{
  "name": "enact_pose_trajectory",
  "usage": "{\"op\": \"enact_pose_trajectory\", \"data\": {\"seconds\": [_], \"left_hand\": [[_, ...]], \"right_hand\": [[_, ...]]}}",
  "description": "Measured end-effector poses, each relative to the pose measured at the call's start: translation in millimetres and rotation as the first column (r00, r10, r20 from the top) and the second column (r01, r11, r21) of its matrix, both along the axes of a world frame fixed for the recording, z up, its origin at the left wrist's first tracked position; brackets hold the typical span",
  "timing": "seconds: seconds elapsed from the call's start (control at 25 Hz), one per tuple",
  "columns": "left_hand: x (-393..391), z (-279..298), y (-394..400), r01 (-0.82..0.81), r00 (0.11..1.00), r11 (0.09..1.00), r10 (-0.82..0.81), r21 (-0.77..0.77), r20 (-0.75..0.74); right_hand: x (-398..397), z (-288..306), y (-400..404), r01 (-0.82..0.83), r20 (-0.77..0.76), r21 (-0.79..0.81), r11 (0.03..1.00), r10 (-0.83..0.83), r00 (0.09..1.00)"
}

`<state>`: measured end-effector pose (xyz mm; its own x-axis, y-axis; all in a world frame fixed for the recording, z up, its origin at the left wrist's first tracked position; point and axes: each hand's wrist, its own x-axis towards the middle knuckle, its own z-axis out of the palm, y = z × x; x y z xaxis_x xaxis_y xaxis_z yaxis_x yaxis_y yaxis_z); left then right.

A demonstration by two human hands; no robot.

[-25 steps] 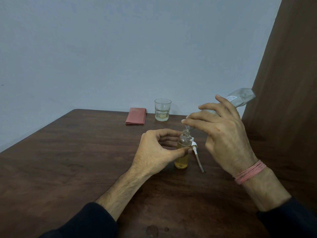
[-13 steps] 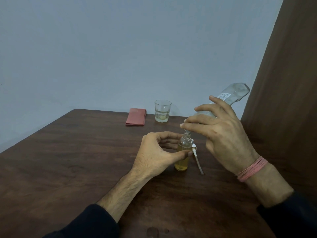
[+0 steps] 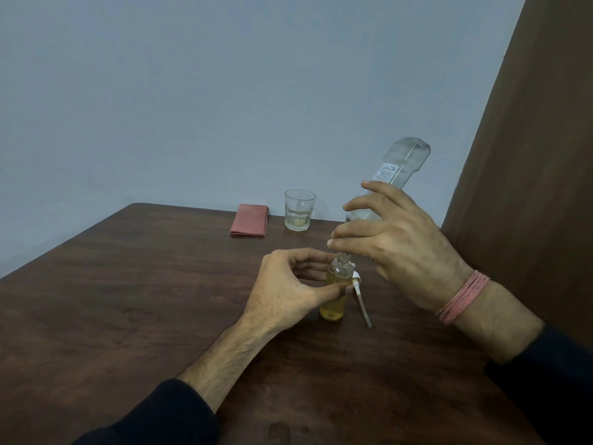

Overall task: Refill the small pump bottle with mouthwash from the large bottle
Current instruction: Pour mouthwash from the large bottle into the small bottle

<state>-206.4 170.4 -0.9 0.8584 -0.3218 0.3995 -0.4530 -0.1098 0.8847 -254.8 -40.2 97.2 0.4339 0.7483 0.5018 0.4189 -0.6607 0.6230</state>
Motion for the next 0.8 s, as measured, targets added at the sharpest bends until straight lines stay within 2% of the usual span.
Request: {"op": "enact_pose_trajectory", "data": {"seconds": [0.52, 0.64, 0.8], "left_hand": [[6, -7, -1, 0.012, 1.000, 1.000, -0.012, 0.000, 0.004], [7, -7, -1, 0.005, 1.000, 1.000, -0.005, 0.006, 0.006], [6, -6, -1, -0.009, 1.000, 1.000, 0.009, 0.012, 0.011]], "right_hand": [[2, 11, 13, -0.003, 0.073, -0.261, 0.965, 0.023, 0.997], [1, 13, 8, -0.001, 0.051, -0.270, 0.963, 0.015, 0.999], [0, 10, -3, -0.016, 0.014, -0.199, 0.980, 0.019, 1.000]]}}
